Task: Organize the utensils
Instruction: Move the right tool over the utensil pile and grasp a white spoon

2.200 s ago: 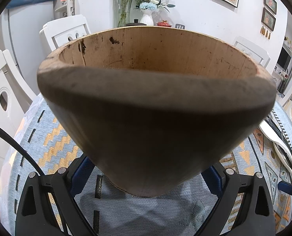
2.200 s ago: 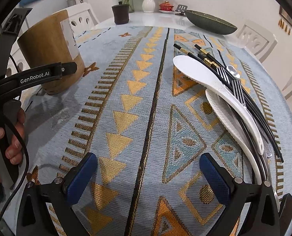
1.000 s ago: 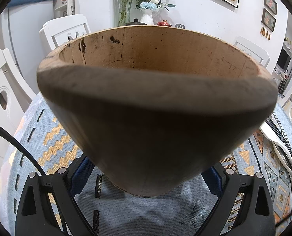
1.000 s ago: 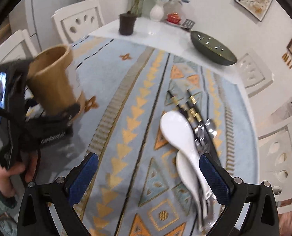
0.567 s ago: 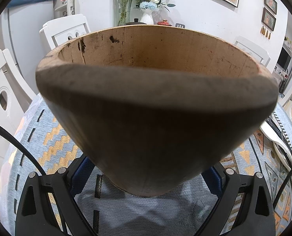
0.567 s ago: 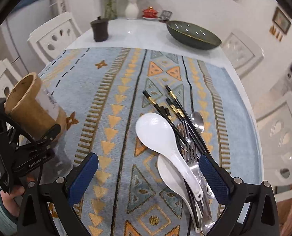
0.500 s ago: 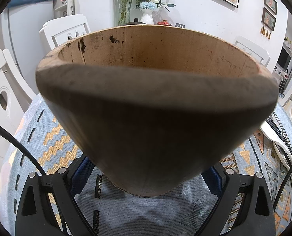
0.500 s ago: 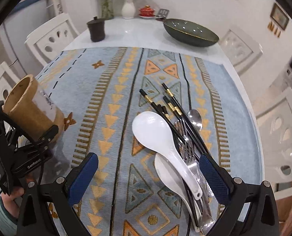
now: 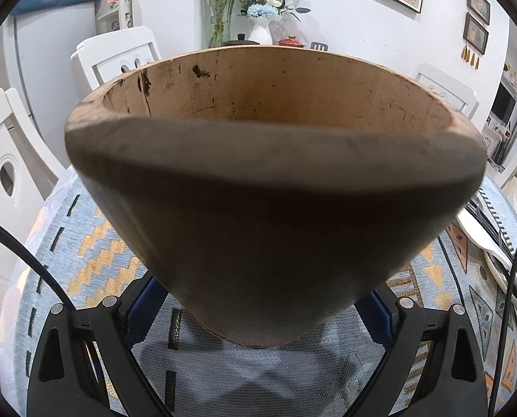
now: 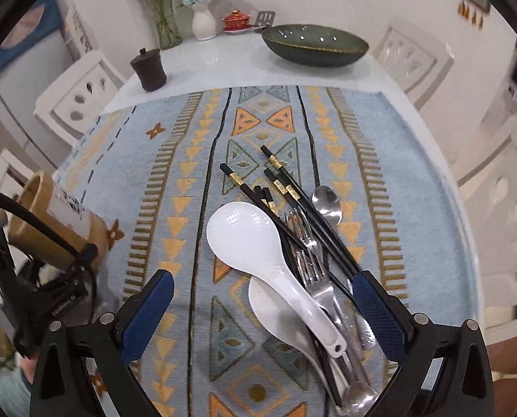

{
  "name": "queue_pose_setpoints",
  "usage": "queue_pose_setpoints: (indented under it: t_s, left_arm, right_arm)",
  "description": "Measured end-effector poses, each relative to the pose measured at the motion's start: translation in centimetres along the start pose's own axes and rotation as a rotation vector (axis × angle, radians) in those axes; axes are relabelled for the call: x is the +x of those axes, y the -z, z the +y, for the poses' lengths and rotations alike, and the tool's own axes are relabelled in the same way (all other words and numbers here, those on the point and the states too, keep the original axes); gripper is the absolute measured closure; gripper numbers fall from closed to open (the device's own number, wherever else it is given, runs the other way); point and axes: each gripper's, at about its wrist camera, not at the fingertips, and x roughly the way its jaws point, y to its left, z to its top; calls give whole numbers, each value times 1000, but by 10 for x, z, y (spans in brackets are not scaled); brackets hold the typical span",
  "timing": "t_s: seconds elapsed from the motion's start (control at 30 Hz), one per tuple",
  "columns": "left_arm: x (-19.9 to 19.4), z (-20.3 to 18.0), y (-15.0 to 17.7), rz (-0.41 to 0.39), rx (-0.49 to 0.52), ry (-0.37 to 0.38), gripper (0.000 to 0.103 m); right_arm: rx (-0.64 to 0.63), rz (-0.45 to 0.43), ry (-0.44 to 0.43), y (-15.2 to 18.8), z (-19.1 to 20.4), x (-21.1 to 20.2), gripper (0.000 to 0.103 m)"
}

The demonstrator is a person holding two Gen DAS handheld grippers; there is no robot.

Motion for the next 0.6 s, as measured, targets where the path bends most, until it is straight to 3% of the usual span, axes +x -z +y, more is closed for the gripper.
queue_pose_setpoints:
  t_s: [0.23,0.6]
  left_arm:
    - [0,0,0,0,-1,1,6]
    - [1,1,1,14,-11,10,7]
  right_arm:
    - [-66,13,64,-10,19,13,1]
    - [-98,46,81,-1,20,23,5]
